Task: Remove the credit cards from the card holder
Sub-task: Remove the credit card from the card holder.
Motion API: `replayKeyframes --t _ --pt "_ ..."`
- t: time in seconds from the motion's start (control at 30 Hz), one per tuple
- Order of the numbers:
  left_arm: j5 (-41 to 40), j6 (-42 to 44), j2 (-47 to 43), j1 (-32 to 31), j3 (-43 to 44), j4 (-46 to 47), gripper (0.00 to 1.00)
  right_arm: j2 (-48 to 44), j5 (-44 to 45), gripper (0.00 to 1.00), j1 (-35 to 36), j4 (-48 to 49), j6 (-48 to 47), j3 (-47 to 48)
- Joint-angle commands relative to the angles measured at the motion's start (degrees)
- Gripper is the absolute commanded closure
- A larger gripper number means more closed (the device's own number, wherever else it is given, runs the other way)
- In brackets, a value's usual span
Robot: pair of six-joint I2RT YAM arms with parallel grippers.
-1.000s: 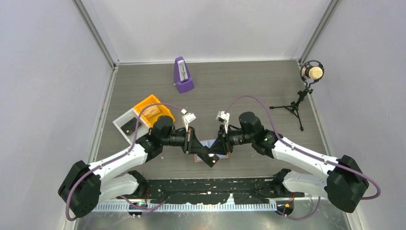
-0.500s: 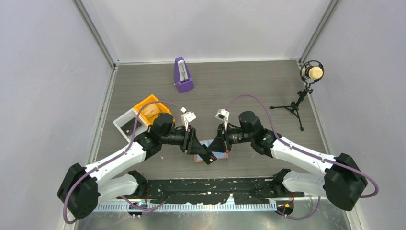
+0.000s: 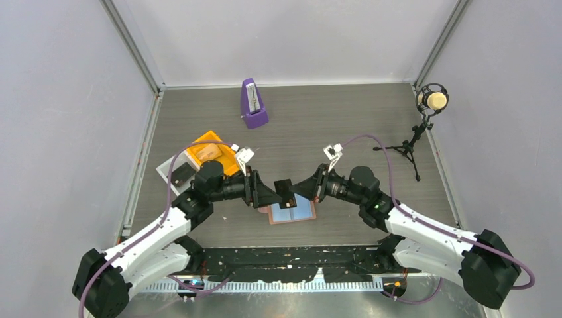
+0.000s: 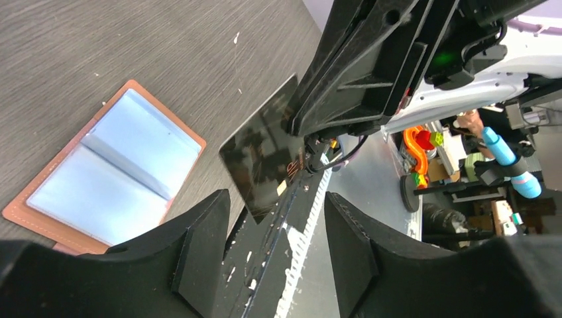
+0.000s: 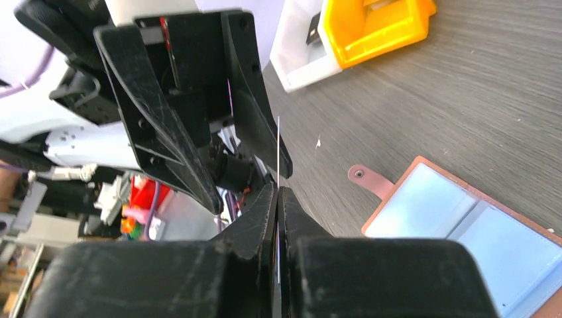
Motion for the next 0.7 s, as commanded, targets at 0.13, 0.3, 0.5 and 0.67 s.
replayKeyframes --t 0.13,0.3,0.5,0.67 --pt "-1.0 -10.0 2.1 0.2 -4.3 17.6 0.43 -6.7 13.8 0.95 -0.2 14.6 10.4 -6.3" --pt "-1.7 -16.1 5.7 0.1 -6.3 27.3 0.44 -8.0 17.4 0.95 -0.3 19.0 13.7 -9.6" --pt "-8.6 -22.4 10.1 -2.5 -8.9 40.9 0.46 -10.3 24.0 0.95 -0.2 21.6 18.3 -12.7" --pt "-14.4 -24.9 14.4 -5.8 -8.4 46.3 0.50 -13.2 30.0 0.95 -0.2 20.1 20.3 -14.2"
